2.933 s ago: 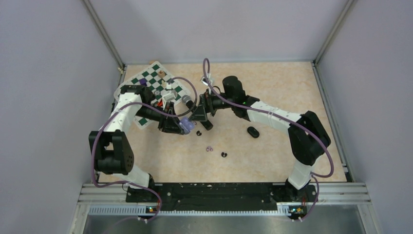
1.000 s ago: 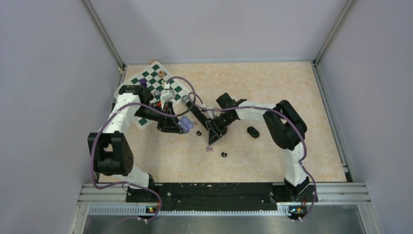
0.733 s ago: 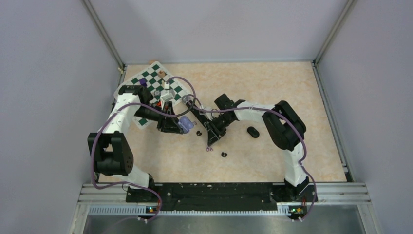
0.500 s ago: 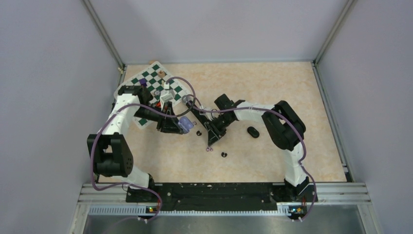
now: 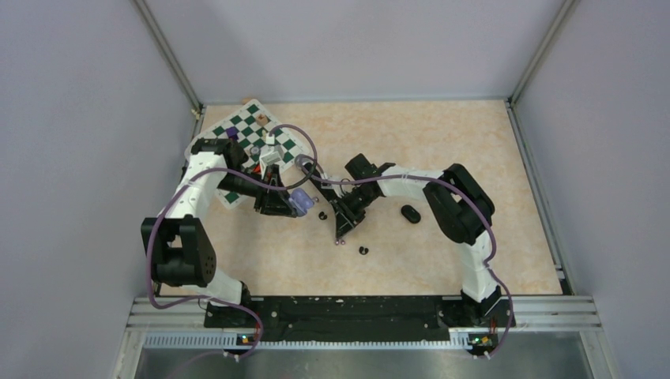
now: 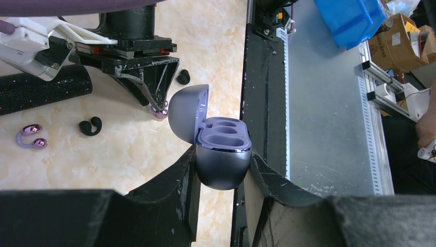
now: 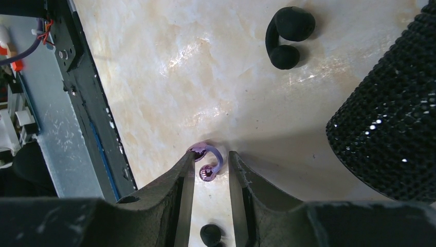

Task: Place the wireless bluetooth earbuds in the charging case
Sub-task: Pick up the earbud from the center of the board.

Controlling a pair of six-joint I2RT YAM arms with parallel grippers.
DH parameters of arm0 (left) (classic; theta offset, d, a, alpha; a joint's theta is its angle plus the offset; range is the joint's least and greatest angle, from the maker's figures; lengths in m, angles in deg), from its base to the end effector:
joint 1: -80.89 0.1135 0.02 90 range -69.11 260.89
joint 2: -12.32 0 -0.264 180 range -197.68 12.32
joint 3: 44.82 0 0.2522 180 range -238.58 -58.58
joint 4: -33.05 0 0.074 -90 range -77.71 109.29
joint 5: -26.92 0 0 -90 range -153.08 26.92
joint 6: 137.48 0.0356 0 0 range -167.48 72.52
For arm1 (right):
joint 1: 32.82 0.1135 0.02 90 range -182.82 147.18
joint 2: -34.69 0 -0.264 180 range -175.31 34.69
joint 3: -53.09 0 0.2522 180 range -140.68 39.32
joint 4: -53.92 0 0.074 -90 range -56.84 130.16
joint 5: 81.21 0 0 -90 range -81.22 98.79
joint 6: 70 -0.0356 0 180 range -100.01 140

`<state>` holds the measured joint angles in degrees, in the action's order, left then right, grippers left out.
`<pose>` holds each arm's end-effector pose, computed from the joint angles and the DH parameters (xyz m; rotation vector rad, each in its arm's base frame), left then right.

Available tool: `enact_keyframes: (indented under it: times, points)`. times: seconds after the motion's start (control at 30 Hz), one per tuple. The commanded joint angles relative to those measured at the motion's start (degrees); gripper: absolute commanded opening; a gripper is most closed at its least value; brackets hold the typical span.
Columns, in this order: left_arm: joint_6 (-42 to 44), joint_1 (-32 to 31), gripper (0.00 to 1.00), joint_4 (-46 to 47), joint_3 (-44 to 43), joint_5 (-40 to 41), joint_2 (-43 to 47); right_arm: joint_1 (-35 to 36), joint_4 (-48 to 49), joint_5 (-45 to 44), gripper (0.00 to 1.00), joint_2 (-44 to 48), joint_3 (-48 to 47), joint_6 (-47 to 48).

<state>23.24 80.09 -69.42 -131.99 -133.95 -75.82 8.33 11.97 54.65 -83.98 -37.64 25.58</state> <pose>0.2432 -0.0370 0.2898 1.1365 1.8940 -1.4322 0.2870 0.2847 0.1342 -1.2965 2.4742 1.2729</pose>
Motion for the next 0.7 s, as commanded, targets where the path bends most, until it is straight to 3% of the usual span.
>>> enact_keyframes:
  times: [0.0, 0.67]
  points:
    - [1.66, 0.27, 0.00, -2.25, 0.26, -1.24, 2.57, 1.13, -1.60, -2.61, 0.31, -2.01, -0.53, 2.18]
    - [1.88, 0.25, 0.00, -2.26, 0.34, -1.18, 2.63, 1.66, -3.68, -1.29, 0.30, -3.16, -1.06, 3.82]
